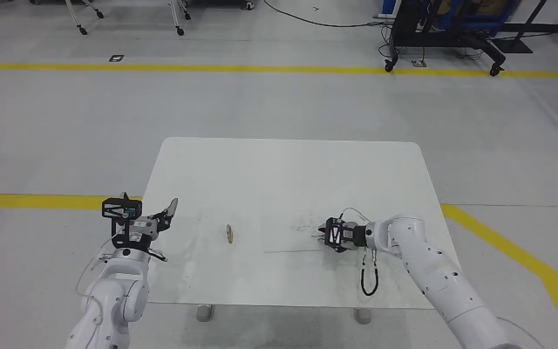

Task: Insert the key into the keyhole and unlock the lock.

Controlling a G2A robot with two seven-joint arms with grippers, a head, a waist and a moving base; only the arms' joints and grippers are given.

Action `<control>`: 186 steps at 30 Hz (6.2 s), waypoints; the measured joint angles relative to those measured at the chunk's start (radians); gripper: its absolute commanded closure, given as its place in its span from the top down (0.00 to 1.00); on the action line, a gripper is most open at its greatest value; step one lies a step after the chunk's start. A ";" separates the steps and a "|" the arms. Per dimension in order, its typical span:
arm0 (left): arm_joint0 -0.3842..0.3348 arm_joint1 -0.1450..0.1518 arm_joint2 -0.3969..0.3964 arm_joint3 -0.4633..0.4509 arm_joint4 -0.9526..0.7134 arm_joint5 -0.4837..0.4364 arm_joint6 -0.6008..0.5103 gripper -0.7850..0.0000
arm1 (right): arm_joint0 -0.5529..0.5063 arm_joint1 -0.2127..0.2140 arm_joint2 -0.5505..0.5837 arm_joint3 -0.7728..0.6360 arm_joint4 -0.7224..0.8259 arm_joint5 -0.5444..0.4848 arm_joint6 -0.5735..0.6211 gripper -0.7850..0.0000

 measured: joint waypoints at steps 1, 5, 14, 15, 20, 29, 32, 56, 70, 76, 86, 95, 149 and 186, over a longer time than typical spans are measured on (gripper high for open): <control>0.000 0.000 0.000 0.000 0.000 0.000 0.000 1.00 | 0.004 0.000 -0.005 0.001 -0.001 0.001 0.001 0.00; 0.000 0.000 0.000 0.000 0.000 0.000 0.000 1.00 | 0.018 0.002 -0.011 -0.001 -0.005 -0.006 0.001 0.00; 0.000 0.000 0.000 0.000 0.000 0.000 0.000 1.00 | 0.010 0.032 0.017 -0.047 -0.012 -0.039 -0.014 0.00; 0.000 0.000 0.000 0.000 0.000 0.000 0.000 1.00 | 0.008 0.037 0.019 -0.051 -0.011 -0.039 -0.013 0.00; 0.000 0.000 0.000 0.000 0.000 0.000 0.000 1.00 | 0.001 0.050 0.044 -0.052 0.029 -0.039 -0.014 0.00; 0.000 0.000 0.000 0.000 0.000 0.000 0.000 1.00 | -0.023 0.044 0.021 -0.071 0.023 -0.002 0.006 0.00; 0.000 0.000 0.000 0.000 0.000 0.000 0.000 1.00 | -0.044 0.038 0.008 -0.114 0.068 0.068 -0.009 0.00; -0.053 -0.006 0.070 -0.033 -0.106 -0.239 -0.092 1.00 | -0.109 0.055 0.060 -0.275 0.228 0.010 -0.089 0.00; -0.338 -0.010 0.235 0.074 -0.818 -0.418 -0.673 1.00 | -0.110 0.055 0.069 -0.245 0.330 0.000 -0.159 0.00; -0.320 -0.014 0.258 0.094 -0.937 -0.457 -0.664 1.00 | -0.116 0.052 0.052 -0.245 0.370 -0.022 -0.163 0.00; -0.439 -0.010 0.316 0.331 -1.503 -0.675 -0.965 1.00 | -0.018 0.068 -0.160 -0.173 0.706 -0.039 -0.128 0.00; -0.511 -0.014 0.401 0.418 -1.549 -0.770 -1.049 0.87 | 0.102 0.104 -0.335 -0.125 0.973 -0.039 -0.046 0.00; -0.521 -0.014 0.535 0.452 -1.298 -0.848 -0.638 0.00 | 0.306 0.140 -0.625 0.057 1.194 -0.039 -0.177 1.00; -0.518 -0.009 0.563 0.452 -1.148 -0.895 -0.530 0.00 | 0.222 0.144 -0.506 -0.004 1.448 -0.039 0.108 0.00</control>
